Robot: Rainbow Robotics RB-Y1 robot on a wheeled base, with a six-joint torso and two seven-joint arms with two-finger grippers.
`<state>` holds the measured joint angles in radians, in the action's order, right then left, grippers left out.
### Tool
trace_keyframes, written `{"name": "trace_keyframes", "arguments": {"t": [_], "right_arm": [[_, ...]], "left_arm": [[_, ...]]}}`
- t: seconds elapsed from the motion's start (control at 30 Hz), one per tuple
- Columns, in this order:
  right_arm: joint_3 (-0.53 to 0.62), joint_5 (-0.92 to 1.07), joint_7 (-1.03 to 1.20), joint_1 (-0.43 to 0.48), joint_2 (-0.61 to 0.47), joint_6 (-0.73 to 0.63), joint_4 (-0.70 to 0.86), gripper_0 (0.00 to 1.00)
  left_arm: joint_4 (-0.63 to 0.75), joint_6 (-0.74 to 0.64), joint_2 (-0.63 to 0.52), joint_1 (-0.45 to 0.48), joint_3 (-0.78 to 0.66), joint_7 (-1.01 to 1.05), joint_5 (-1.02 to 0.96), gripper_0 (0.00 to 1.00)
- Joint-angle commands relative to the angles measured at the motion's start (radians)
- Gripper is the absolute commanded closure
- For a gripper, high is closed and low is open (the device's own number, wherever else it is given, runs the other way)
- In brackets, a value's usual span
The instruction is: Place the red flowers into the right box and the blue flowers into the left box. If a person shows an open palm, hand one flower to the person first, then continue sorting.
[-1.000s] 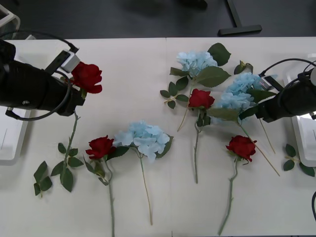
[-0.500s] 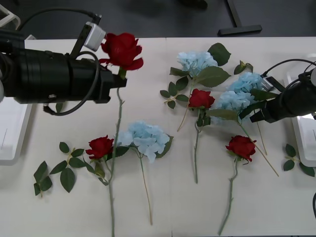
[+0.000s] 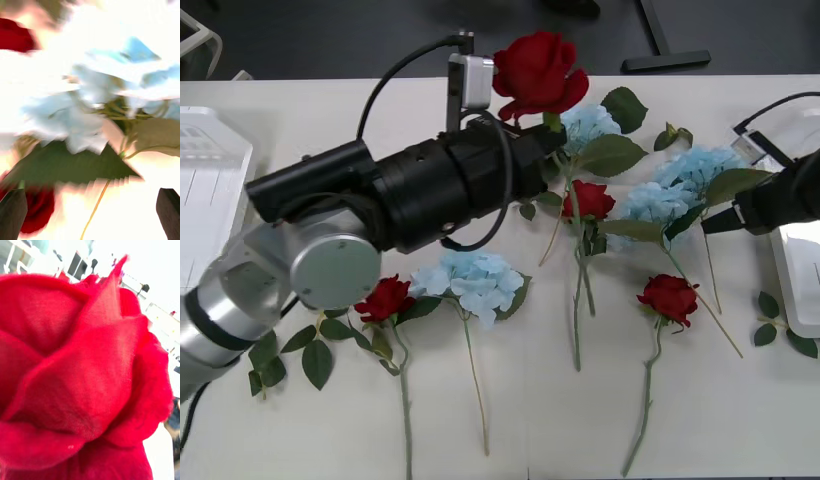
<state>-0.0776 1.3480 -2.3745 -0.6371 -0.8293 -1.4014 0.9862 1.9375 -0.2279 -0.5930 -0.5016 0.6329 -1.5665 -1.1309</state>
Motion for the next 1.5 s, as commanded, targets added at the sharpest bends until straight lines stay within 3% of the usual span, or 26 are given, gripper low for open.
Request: {"name": "trace_keyframes", "arguments": {"t": [0.03,0.23,0.43,0.93,0.97,1.0,1.03,1.07,1.13,1.5], "right_arm": [[0.001,0.175,-0.127,-0.024,-0.139,-0.133,0.025,0.00],[-0.090,0.381,-0.144,-0.019,-0.174,-0.284,0.100,0.00],[-0.182,0.608,-0.126,-0.021,-0.145,-0.294,0.134,0.00],[-0.137,0.672,0.061,-0.021,0.036,-0.211,0.198,0.00],[-0.137,0.674,0.063,-0.021,0.039,-0.206,0.201,0.08],[-0.137,0.672,0.063,-0.021,0.039,-0.200,0.204,0.32],[-0.137,0.672,0.066,-0.021,0.039,-0.197,0.206,0.45],[-0.137,0.666,0.069,-0.021,0.039,-0.199,0.207,0.80],[-0.137,0.654,0.075,-0.021,0.038,-0.202,0.210,1.00],[-0.137,0.629,0.097,-0.019,0.030,-0.217,0.210,1.00]], "left_arm": [[-0.058,0.036,0.114,-0.100,0.010,0.072,0.022,1.00],[-0.177,0.036,0.203,-0.187,-0.002,0.066,0.033,1.00],[-0.273,0.102,0.288,-0.235,-0.004,0.059,0.046,1.00],[-0.282,0.107,0.299,-0.236,-0.002,0.049,0.057,1.00],[-0.282,0.107,0.299,-0.236,-0.002,0.048,0.057,1.00],[-0.282,0.107,0.299,-0.235,-0.002,0.046,0.060,1.00],[-0.282,0.107,0.299,-0.236,-0.002,0.046,0.060,1.00],[-0.282,0.107,0.299,-0.236,-0.002,0.043,0.065,1.00],[-0.282,0.107,0.297,-0.235,-0.002,0.040,0.065,1.00],[-0.282,0.107,0.299,-0.235,-0.002,0.029,0.079,1.00]]}}
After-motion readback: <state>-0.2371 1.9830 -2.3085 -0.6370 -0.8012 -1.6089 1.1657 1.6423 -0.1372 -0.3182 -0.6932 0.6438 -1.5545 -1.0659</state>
